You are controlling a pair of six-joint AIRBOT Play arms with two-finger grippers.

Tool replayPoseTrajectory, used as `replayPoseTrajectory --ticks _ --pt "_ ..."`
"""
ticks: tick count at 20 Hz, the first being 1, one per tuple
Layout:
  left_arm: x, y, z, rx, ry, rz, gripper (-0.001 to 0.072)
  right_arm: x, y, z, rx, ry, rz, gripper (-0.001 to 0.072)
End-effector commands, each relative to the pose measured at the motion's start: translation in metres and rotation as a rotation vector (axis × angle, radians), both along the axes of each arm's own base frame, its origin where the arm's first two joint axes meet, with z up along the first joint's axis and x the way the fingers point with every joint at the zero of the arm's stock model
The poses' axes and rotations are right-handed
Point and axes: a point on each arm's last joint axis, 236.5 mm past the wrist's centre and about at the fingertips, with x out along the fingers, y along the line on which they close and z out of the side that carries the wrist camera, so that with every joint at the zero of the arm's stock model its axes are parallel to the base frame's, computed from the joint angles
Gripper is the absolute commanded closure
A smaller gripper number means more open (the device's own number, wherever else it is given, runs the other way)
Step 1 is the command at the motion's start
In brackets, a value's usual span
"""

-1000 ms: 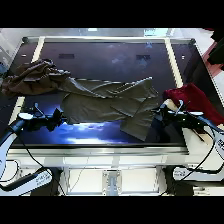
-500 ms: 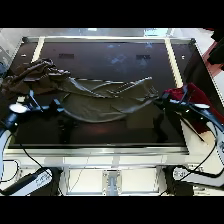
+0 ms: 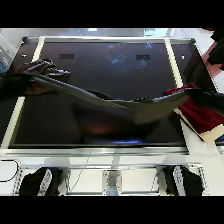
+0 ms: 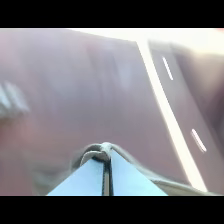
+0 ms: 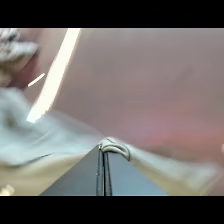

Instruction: Fold the shirts.

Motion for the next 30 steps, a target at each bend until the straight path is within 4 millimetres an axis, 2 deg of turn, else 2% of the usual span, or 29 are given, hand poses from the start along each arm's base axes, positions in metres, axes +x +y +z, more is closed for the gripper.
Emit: replayPoseTrajectory --ticks 1,2,3,4,6,7,8,9,11,13,15,16,18,20,22,24,27,30 --pt "-0.067 0.016 0.125 0.114 -0.364 0.156 0.0699 -0.056 -0.017 0.116 -0.229 -0.352 -0.274 0.0685" --pt "-0.07 0.015 0.143 0.13 -0.397 0.155 0.07 -0.058 -0.022 0.143 -0.26 -0.42 -0.307 0.0685" --pt "-0.064 0.017 0.154 0.148 -0.41 0.155 0.07 -0.053 -0.025 0.159 -0.257 -0.454 -0.307 0.0685" --pt "-0.049 0.02 0.155 0.153 -0.39 0.152 0.0699 -0.038 -0.029 0.164 -0.252 -0.456 -0.275 0.0685" --pt "0.002 0.025 0.127 0.101 -0.271 0.111 0.0699 0.007 -0.031 0.15 -0.132 -0.398 -0.156 0.0684" --pt "0.031 0.024 0.101 0.063 -0.182 0.072 0.0699 0.036 -0.03 0.132 -0.032 -0.335 -0.065 0.0684" --pt "0.058 0.023 0.075 0.037 -0.1 0.041 0.07 0.062 -0.03 0.112 0.046 -0.274 0.003 0.0684" --pt "0.087 0.021 0.045 0.023 -0.019 0.016 0.07 0.09 -0.031 0.084 0.1 -0.192 0.05 0.0684" --pt "0.138 0.014 -0.014 0.018 0.117 -0.018 0.07 0.141 -0.026 0.014 0.141 -0.008 0.114 0.0683" --pt "0.18 0.001 -0.081 0.036 0.251 -0.037 0.0699 0.186 -0.002 -0.074 0.126 0.181 0.178 0.0683" --pt "0.217 -0.011 -0.147 0.097 0.349 -0.035 0.0699 0.227 0.027 -0.148 0.084 0.28 0.193 0.0683" --pt "0.232 -0.014 -0.176 0.12 0.383 -0.019 0.07 0.247 0.038 -0.179 0.068 0.297 0.173 0.0683" --pt "0.259 -0.015 -0.226 0.168 0.418 0.034 0.0699 0.284 0.052 -0.225 0.051 0.282 0.097 0.0683" --pt "0.279 -0.012 -0.256 0.133 0.421 0.091 0.0699 0.313 0.052 -0.249 0.041 0.23 0.0 0.0683" --pt "0.292 -0.008 -0.27 0.094 0.41 0.132 0.0699 0.329 0.043 -0.253 0.035 0.176 -0.074 0.0683" --pt "0.294 -0.004 -0.268 0.114 0.397 0.139 0.0699 0.331 0.035 -0.25 0.035 0.172 -0.086 0.0683" --pt "0.286 0.009 -0.268 0.221 0.454 0.146 0.0699 0.318 0.015 -0.248 -0.013 0.236 -0.026 0.0683" --pt "0.262 0.036 -0.284 0.385 0.584 0.173 0.0699 0.29 -0.018 -0.242 -0.11 0.315 0.002 0.0684"
